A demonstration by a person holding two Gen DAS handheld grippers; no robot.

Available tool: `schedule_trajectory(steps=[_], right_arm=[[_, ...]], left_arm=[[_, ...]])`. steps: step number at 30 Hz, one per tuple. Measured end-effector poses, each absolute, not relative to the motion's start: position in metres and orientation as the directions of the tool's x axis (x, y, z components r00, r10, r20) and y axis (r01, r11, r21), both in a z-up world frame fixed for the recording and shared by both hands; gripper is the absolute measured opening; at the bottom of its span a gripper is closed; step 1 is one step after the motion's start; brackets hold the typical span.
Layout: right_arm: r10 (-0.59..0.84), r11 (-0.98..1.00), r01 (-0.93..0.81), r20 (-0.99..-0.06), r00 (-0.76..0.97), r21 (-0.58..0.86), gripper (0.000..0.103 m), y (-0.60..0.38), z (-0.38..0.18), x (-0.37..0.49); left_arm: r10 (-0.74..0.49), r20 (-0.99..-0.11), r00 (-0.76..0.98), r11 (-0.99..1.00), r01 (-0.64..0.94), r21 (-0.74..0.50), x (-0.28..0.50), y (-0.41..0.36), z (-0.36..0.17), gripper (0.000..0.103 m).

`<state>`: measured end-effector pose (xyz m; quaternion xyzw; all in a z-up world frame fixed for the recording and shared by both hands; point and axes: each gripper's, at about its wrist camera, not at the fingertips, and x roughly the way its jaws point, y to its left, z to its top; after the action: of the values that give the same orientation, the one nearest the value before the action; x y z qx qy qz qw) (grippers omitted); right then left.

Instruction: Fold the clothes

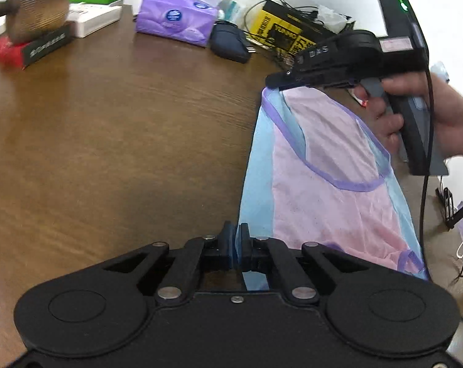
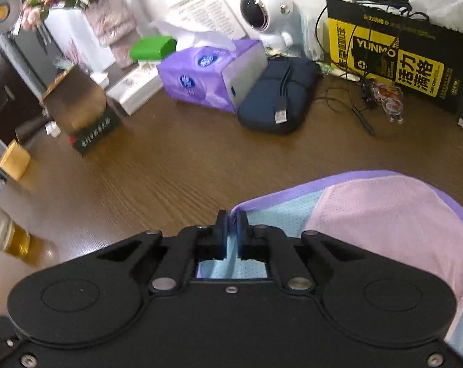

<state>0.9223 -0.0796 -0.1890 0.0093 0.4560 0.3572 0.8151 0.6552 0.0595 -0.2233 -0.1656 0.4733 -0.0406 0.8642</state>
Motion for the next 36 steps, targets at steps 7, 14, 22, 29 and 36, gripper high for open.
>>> schedule_trajectory(steps=[7, 14, 22, 29, 36], right_arm=[[0.572, 0.734, -0.581, -0.782, 0.249, 0.351, 0.051, -0.078, -0.202, 0.929], [0.728, 0.629, -0.573, -0.657, 0.197, 0.526, 0.035, -0.06, -0.206, 0.934], [0.633, 0.74, -0.407, -0.759, 0.151, 0.536, 0.062, -0.075, -0.209, 0.975], [0.513, 0.796, -0.421, -0.854, 0.089, 0.434, 0.048, -0.045, -0.213, 0.976], [0.527, 0.78, -0.508, -0.82, 0.221, 0.364, 0.003, -0.055, -0.211, 0.957]], left_arm=[[-0.245, -0.813, 0.528, 0.955, -0.011, -0.296, 0.656, 0.046, -0.223, 0.004], [-0.221, -0.825, 0.52, 0.974, 0.069, -0.217, 0.652, 0.021, -0.216, 0.004], [-0.183, -0.791, 0.584, 0.983, 0.126, -0.135, 0.638, 0.0, -0.191, 0.004], [-0.258, -0.836, 0.484, 0.96, 0.223, -0.168, 0.628, -0.029, -0.203, 0.004], [-0.255, -0.843, 0.473, 0.96, 0.225, -0.164, 0.624, -0.031, -0.214, 0.005]])
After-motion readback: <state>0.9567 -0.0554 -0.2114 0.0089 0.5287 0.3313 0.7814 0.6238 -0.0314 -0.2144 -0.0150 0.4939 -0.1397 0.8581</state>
